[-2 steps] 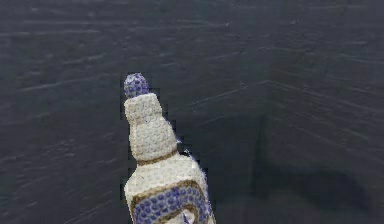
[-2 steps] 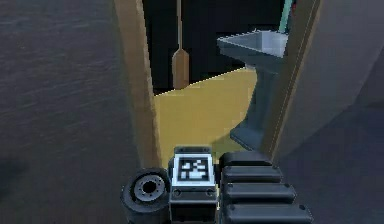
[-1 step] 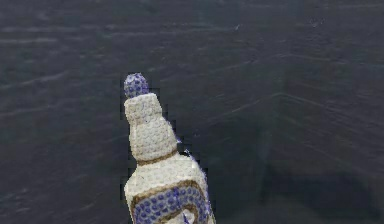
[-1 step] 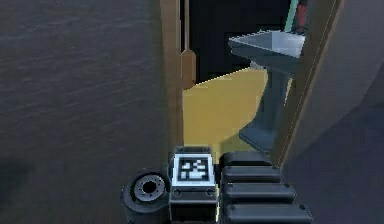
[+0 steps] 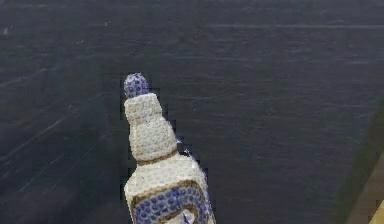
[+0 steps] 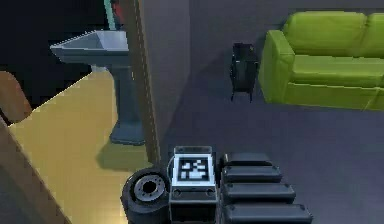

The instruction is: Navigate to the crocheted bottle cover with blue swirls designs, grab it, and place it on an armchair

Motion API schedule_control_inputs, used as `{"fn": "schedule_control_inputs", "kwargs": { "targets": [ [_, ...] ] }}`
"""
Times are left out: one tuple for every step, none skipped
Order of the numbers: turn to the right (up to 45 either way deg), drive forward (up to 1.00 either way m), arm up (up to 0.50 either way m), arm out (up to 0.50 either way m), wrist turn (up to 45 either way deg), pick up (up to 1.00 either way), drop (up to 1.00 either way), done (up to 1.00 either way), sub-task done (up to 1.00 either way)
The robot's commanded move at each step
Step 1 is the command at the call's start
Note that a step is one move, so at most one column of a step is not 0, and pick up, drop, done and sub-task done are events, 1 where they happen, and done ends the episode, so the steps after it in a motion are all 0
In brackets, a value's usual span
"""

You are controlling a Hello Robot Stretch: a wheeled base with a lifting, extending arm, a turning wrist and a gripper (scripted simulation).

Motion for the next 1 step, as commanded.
{"fn": "schedule_control_inputs", "kwargs": {
  "targets": [
    [39.0, 0.00, 0.00, 0.00, 0.0, 0.00, 0.00, 0.00, 0.00]
  ]
}}
